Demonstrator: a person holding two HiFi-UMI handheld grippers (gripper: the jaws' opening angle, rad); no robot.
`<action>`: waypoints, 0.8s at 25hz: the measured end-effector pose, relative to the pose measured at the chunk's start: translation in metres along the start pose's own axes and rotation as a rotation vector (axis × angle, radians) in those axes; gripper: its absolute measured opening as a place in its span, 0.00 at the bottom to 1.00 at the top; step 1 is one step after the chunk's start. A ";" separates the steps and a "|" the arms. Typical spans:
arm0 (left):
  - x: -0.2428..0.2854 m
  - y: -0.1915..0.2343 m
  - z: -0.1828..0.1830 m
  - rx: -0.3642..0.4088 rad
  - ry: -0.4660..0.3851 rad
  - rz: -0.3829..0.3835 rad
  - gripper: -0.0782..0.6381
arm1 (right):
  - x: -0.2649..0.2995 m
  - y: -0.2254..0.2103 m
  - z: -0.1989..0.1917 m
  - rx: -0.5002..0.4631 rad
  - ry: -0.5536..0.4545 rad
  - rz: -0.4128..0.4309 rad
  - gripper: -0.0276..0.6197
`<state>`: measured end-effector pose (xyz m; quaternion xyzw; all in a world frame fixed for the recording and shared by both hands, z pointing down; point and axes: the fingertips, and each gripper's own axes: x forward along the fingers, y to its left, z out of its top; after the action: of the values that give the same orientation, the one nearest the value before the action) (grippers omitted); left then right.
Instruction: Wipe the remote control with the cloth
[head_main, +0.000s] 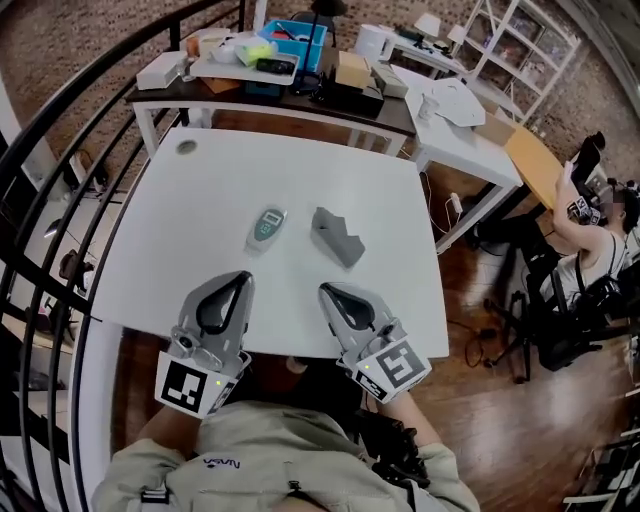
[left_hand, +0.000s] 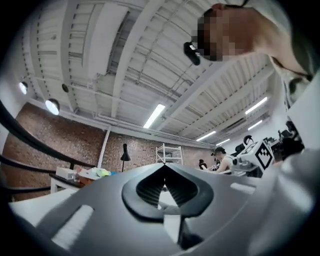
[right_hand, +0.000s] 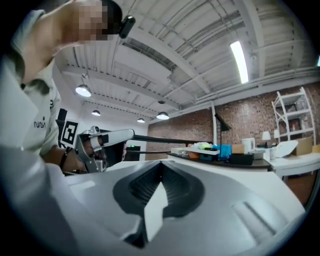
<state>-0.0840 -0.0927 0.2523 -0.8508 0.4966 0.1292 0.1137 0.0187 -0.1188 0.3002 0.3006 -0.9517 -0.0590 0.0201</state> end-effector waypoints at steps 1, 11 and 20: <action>-0.008 -0.013 0.001 0.006 0.000 0.002 0.12 | -0.002 0.013 0.002 -0.020 -0.013 0.005 0.05; -0.058 -0.033 -0.072 0.016 0.268 0.119 0.12 | -0.031 0.031 -0.044 0.053 0.083 -0.229 0.05; -0.019 0.005 -0.066 0.123 0.240 0.237 0.12 | -0.037 -0.017 -0.036 0.016 0.061 -0.428 0.05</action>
<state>-0.0902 -0.1007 0.3204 -0.7869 0.6105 0.0086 0.0894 0.0608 -0.1151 0.3335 0.4976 -0.8655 -0.0454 0.0336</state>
